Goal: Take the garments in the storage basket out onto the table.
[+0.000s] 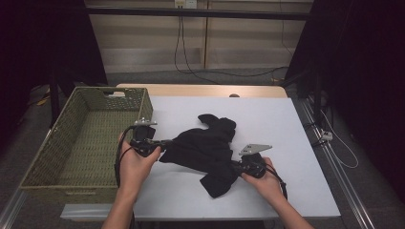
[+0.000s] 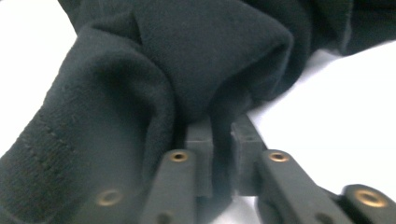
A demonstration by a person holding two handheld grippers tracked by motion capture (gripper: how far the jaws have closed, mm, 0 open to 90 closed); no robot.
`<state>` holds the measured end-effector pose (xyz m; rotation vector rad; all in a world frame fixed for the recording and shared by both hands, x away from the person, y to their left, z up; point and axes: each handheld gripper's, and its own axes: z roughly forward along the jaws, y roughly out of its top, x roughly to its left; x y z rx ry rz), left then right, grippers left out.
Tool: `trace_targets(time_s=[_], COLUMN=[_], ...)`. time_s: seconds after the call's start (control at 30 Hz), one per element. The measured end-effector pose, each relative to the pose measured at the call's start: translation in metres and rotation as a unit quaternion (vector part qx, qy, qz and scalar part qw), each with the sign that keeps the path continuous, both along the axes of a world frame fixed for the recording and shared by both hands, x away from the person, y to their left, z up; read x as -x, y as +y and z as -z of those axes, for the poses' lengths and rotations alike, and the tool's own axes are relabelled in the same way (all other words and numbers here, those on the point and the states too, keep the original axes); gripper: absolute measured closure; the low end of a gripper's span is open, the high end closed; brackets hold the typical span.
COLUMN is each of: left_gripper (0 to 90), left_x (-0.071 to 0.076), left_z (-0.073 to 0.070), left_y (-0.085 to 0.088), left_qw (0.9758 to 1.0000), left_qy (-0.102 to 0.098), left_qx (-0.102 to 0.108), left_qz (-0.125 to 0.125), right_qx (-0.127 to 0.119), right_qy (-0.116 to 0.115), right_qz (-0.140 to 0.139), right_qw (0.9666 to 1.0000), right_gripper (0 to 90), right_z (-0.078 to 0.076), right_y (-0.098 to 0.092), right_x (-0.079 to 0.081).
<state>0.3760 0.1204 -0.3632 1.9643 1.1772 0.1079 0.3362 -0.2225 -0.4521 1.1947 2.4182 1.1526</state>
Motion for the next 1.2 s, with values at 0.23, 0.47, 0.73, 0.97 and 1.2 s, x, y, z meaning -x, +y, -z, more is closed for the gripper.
trace_targets(time_s=[0.23, 0.47, 0.73, 0.97, 1.2], left_gripper=[88.1, 88.1, 88.0, 86.4, 52.2], left_x=[0.001, 0.002, -0.002, -0.002, -0.007], left_z=[0.004, 0.009, 0.023, 0.025, 0.031], left_y=[-0.008, -0.020, -0.023, -0.024, -0.028], left_qw=[0.9998, 0.9992, 0.9973, 0.9979, 0.9989], left_qy=[0.013, 0.034, 0.059, 0.041, -0.013], left_qx=[-0.001, -0.001, -0.022, -0.027, -0.032], left_qz=[0.014, 0.021, 0.039, 0.041, 0.031], right_qx=[-0.059, -0.025, 0.018, 0.035, -0.004], right_qy=[-0.021, -0.050, 0.002, 0.044, 0.037], right_qz=[0.054, 0.055, -0.021, -0.083, -0.098], right_qw=[0.9966, 0.9969, 0.9996, 0.9950, 0.9945], right_gripper=[83.8, 82.3, 76.4, 83.7, 55.5], right_z=[-0.041, -0.077, -0.024, -0.011, -0.020], right_y=[-0.052, -0.063, 0.003, 0.012, 0.011], right_x=[-0.001, -0.010, -0.016, 0.005, 0.018])
